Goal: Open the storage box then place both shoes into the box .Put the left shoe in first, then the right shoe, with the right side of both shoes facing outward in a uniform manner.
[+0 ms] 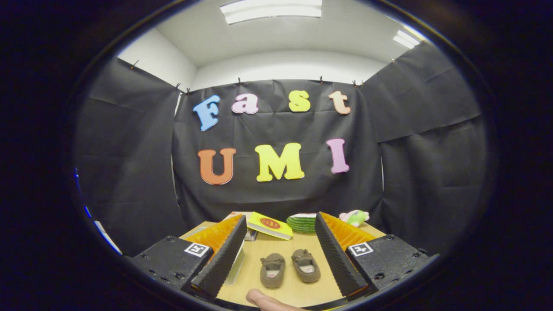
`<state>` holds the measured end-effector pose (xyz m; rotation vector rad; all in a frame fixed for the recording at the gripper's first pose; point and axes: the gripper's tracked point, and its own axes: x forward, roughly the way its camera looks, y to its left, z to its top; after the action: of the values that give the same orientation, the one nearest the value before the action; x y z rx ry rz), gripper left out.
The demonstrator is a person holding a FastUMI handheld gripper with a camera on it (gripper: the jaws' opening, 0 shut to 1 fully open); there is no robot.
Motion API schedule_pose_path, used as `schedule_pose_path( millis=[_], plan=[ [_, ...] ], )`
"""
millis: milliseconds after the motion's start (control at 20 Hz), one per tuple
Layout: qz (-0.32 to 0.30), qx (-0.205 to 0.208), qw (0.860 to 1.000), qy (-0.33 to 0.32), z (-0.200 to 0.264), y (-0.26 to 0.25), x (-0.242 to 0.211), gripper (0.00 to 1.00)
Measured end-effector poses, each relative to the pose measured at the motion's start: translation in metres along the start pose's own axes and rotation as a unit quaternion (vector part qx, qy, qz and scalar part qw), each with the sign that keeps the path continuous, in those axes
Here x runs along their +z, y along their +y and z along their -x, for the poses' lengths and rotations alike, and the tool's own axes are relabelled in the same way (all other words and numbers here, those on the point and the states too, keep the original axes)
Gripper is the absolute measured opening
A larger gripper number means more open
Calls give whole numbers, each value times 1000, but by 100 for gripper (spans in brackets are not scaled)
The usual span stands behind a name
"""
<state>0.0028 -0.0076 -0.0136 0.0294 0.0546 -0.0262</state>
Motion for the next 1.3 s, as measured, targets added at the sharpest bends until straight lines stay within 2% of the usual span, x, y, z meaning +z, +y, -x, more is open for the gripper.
schedule_pose_path(
  millis=[250, 400, 600, 700, 900, 1050, 1150, 1300],
  plan=[
    [5, -14, 1000, 0, -5, -10, -6, 100],
    [-4, -21, 1000, 22, -16, -17, -22, 100],
    [-32, -28, 996, 79, -51, -27, -62, 100],
    [-60, -18, 989, 136, -72, -25, -97, 100],
    [-133, 44, 958, 250, -115, -1, -159, 100],
    [-169, 85, 934, 303, -149, 19, -190, 100],
    [-203, 118, 912, 337, -166, 39, -211, 100],
    [-251, 190, 875, 369, -185, 72, -225, 100]
  ],
)
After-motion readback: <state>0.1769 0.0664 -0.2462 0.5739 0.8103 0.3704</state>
